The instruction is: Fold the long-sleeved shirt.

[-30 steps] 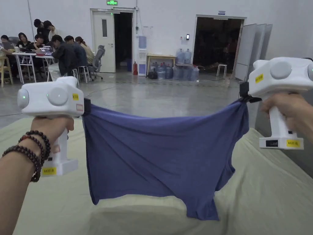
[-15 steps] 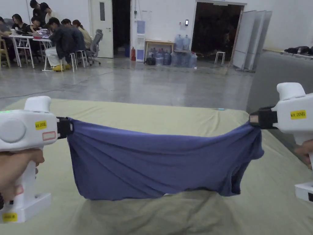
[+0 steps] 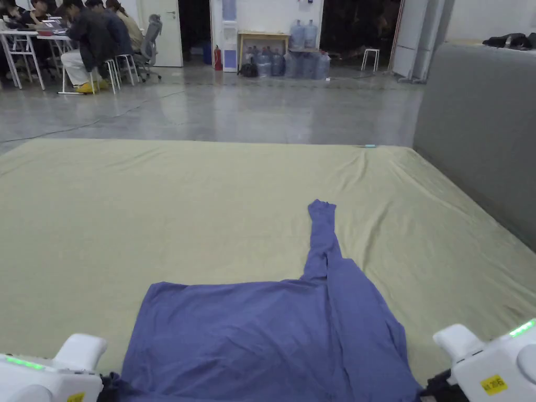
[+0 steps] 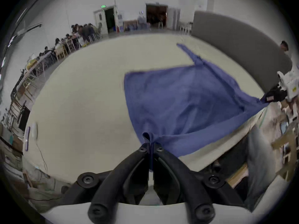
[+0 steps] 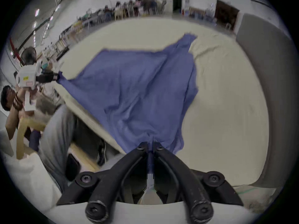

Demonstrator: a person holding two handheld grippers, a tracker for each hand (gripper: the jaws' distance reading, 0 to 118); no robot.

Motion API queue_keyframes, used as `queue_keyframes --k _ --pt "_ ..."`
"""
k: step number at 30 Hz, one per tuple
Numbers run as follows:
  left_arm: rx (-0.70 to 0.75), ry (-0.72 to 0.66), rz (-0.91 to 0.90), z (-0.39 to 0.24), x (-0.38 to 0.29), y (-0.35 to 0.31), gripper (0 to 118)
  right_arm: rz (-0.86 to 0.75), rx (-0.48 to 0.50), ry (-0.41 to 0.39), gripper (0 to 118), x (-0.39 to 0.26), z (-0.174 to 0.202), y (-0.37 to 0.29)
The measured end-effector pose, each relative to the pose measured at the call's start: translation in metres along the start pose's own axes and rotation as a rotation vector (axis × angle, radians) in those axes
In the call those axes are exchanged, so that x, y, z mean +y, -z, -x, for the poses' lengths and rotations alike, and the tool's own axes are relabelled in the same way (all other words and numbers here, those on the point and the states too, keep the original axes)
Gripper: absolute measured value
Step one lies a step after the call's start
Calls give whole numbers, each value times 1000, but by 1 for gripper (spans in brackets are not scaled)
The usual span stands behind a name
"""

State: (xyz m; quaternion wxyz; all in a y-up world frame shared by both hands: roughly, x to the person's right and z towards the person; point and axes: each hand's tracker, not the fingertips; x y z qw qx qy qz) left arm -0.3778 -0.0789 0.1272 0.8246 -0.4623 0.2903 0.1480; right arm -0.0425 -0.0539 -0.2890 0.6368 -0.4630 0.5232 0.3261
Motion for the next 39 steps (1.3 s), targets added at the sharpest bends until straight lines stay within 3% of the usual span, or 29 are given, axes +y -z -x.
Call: queue_keyframes --k 6,8,9,10,11,12,13,15,16,17,18,19,27,34,36,38,39 --pt "-33 -20 47 -1 -18 18 0 90 9 16 1 -15 -4 33" --pt "-37 -77 -21 1 -17 12 6 58 -5 43 9 -13 -6 28" --pt "-40 -103 -64 4 -14 5 30 6 -36 72 28 -11 -10 22" --pt "-36 -113 -76 6 -9 -1 83 -23 -56 78 70 -9 -14 18" --pt "-42 -114 -73 7 -4 -8 111 -52 -69 78 94 -6 -15 10" --pt "-58 -122 -105 8 1 -17 118 -108 -77 74 96 -2 -16 1" --pt "-83 -128 -153 10 8 -26 118 -157 -84 85 96 3 -18 -7" --pt "-62 -139 -181 13 25 -34 117 -209 -113 180 95 18 -18 -23" --pt "-54 -141 -183 13 33 -34 107 -219 -100 223 81 24 -20 -24" --pt "-38 -136 -211 12 40 -36 78 -256 -90 255 46 28 -22 -25" --pt "-33 -111 -241 11 47 -36 28 -293 -80 255 0 36 -23 -21" --pt "-21 -90 -246 9 52 -32 0 -283 -96 259 0 40 -23 -13" --pt "-87 -116 -228 2 105 22 0 -214 -79 247 0 117 -47 41" --pt "-48 -113 -219 9 175 99 0 -292 -133 283 0 324 -128 106" --pt "-35 -120 -222 13 195 124 0 -309 -145 305 13 384 -151 136" --pt "-37 -135 -212 18 212 142 0 -332 -171 306 51 426 -161 159" --pt "-25 -146 -221 18 217 150 0 -332 -184 307 63 446 -167 173"
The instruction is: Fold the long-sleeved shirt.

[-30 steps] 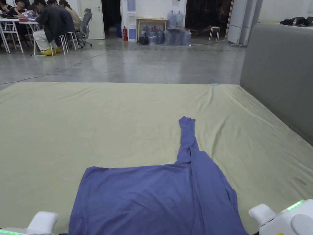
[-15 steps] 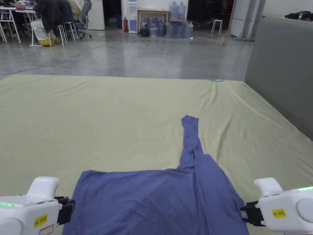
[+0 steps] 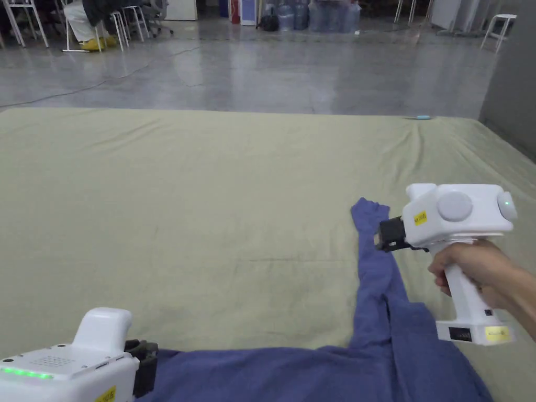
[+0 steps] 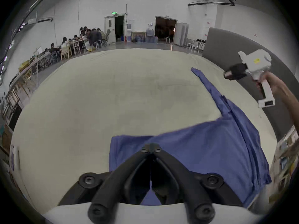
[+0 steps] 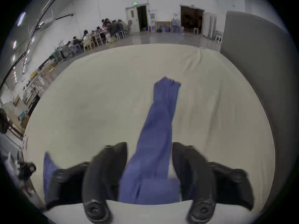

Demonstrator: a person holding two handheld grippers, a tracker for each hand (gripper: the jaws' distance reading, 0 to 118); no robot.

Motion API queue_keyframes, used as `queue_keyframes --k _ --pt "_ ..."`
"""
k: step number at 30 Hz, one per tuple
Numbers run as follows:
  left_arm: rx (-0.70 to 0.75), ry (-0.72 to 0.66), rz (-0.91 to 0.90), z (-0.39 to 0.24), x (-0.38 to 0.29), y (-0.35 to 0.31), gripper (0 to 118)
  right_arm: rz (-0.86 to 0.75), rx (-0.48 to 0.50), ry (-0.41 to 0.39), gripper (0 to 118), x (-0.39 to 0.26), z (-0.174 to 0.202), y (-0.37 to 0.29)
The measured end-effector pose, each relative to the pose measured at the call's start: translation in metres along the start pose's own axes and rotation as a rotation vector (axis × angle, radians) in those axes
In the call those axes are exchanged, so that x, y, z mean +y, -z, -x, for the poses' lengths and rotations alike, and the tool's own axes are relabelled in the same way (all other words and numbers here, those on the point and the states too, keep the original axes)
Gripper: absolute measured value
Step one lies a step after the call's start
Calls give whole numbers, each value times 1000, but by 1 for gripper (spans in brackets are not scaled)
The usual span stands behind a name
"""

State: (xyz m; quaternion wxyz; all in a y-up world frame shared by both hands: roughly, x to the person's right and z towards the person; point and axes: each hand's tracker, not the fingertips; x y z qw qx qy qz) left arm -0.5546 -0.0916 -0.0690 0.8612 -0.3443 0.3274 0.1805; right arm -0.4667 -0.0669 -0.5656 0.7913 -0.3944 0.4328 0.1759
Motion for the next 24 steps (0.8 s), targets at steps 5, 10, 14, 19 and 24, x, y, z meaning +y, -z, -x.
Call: queue_keyframes --k 5,10,14,19,24 --pt "58 -16 -20 -4 4 32 0 23 -148 8 66 28 8 74" --pt "-26 -85 -6 -4 -20 41 0 14 -206 53 61 30 4 111" --pt "29 -35 40 -1 -41 39 0 92 -151 67 11 26 -4 123" --pt "23 -66 60 7 -45 28 0 89 -180 53 0 39 5 115" --pt "32 -51 22 7 -36 -6 0 -42 -63 37 0 36 13 21"
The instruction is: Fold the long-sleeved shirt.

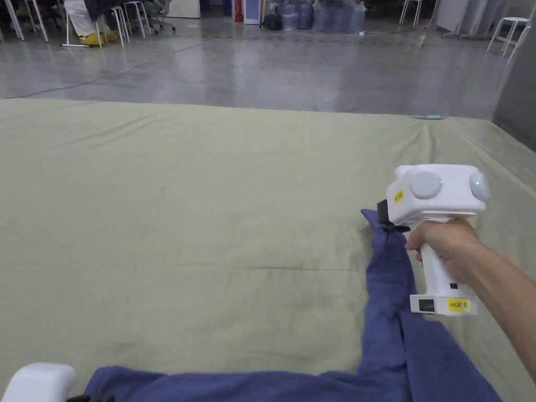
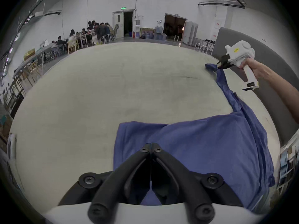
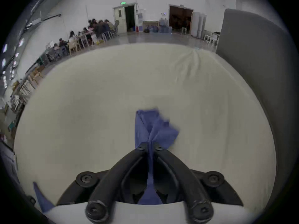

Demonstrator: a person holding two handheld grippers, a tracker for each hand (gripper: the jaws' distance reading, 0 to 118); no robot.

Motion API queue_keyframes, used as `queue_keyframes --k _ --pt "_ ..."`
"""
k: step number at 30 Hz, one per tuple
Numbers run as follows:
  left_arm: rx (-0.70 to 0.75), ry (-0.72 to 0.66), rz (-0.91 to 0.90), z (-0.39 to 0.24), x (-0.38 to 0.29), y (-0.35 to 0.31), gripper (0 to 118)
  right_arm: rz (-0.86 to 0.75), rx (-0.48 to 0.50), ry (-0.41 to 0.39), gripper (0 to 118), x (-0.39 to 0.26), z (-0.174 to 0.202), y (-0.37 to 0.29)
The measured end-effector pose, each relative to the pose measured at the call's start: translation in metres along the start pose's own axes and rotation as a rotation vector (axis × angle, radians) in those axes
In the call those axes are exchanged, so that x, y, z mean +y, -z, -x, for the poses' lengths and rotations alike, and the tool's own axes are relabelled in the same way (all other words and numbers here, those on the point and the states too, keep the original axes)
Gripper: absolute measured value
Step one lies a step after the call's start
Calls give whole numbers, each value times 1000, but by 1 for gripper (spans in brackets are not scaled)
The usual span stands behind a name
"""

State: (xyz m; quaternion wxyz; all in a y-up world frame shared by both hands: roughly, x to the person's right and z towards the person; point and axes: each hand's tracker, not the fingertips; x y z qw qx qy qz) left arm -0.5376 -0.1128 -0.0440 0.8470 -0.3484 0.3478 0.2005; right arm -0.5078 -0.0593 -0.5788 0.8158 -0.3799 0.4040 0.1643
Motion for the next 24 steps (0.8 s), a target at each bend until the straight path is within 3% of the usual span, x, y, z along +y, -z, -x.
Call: queue_keyframes --k 2,6,11,15,20,24 --pt "-20 -1 -26 0 2 -18 0 -73 3 -39 0 -13 2 -59" --pt "-39 31 -58 -7 0 -56 0 -179 107 -77 0 -72 4 -174" --pt "-67 43 -101 -17 -17 -114 0 -161 131 -113 0 -176 2 -262" --pt "-63 52 -112 -16 -41 -150 0 -67 114 -103 1 -252 -3 -291" --pt "-61 29 -99 -17 -64 -179 0 144 191 -92 0 -309 -11 -282" --pt "-63 32 -78 -19 -76 -191 0 231 133 -168 1 -334 -8 -275"
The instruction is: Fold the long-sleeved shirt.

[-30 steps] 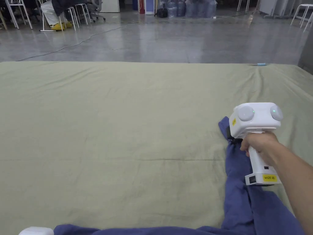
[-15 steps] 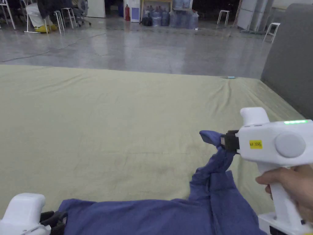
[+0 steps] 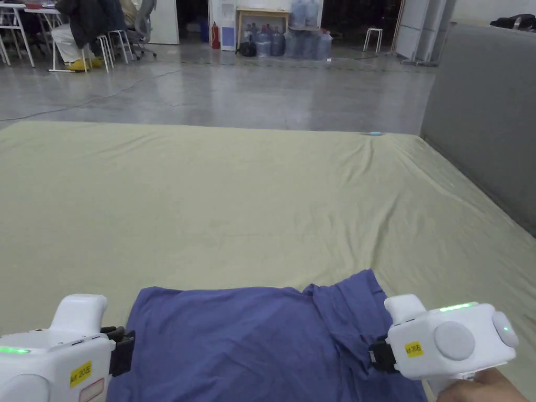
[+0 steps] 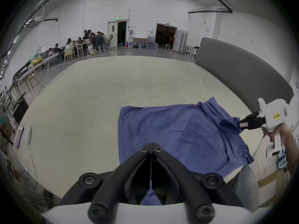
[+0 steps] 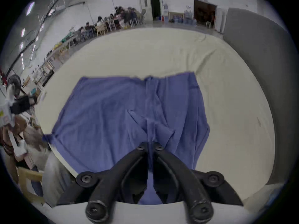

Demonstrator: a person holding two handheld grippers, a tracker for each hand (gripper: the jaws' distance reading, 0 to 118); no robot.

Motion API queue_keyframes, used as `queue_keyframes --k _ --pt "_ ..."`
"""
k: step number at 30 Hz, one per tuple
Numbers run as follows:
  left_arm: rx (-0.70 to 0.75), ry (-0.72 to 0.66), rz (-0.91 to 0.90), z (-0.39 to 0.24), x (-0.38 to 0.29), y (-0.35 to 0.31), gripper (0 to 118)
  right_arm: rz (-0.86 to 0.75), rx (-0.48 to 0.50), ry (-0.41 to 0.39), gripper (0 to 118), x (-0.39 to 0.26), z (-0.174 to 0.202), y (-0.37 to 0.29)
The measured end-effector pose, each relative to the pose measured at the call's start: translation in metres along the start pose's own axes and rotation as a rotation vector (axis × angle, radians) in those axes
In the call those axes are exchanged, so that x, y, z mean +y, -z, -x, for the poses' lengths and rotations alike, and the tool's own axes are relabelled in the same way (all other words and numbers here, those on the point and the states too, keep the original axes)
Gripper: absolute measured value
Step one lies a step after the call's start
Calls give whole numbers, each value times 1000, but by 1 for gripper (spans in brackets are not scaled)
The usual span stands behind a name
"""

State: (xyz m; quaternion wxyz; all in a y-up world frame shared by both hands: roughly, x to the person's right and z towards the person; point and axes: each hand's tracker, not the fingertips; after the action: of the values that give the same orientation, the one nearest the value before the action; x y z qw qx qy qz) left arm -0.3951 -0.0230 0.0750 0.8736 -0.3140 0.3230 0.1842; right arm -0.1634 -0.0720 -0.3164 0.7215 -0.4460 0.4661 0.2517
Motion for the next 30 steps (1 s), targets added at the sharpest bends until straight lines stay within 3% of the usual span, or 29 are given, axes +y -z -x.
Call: queue_keyframes --k 6,7,8,9,10,11,14,15,16,17,18,22,28,30 --pt "-8 -26 -2 0 -7 -6 0 119 3 4 1 -24 -5 25" --pt "-10 -27 -1 0 -7 -6 0 114 5 5 6 -27 -3 22" --pt "-15 -28 0 1 -8 -7 0 106 4 10 20 -29 -3 18" --pt "-16 -29 1 0 -8 -7 0 82 7 19 49 -31 -3 11" --pt "-19 -27 4 0 -7 -7 0 58 8 25 94 -32 -2 5" --pt "-21 -24 7 1 -6 -6 0 3 7 24 101 -30 0 -7" --pt "-20 -23 3 2 -4 -4 0 -101 -9 53 100 -22 2 -33" --pt "-23 -24 4 3 -4 -1 0 -130 -30 78 93 -19 4 -40" --pt "-23 -26 5 3 -4 1 0 -151 -38 78 51 -17 5 -44" --pt "-24 -25 11 3 -5 5 0 -182 -53 62 0 -15 7 -45" --pt "-31 -24 16 4 -6 9 0 -182 -100 64 0 -17 8 -43" --pt "-43 -23 47 7 4 24 0 -178 -10 94 0 -9 7 -42" --pt "-38 -68 43 27 65 91 0 -195 -21 110 0 27 -3 -23" --pt "-29 -90 79 39 87 135 41 -180 -2 112 0 32 -6 -12"
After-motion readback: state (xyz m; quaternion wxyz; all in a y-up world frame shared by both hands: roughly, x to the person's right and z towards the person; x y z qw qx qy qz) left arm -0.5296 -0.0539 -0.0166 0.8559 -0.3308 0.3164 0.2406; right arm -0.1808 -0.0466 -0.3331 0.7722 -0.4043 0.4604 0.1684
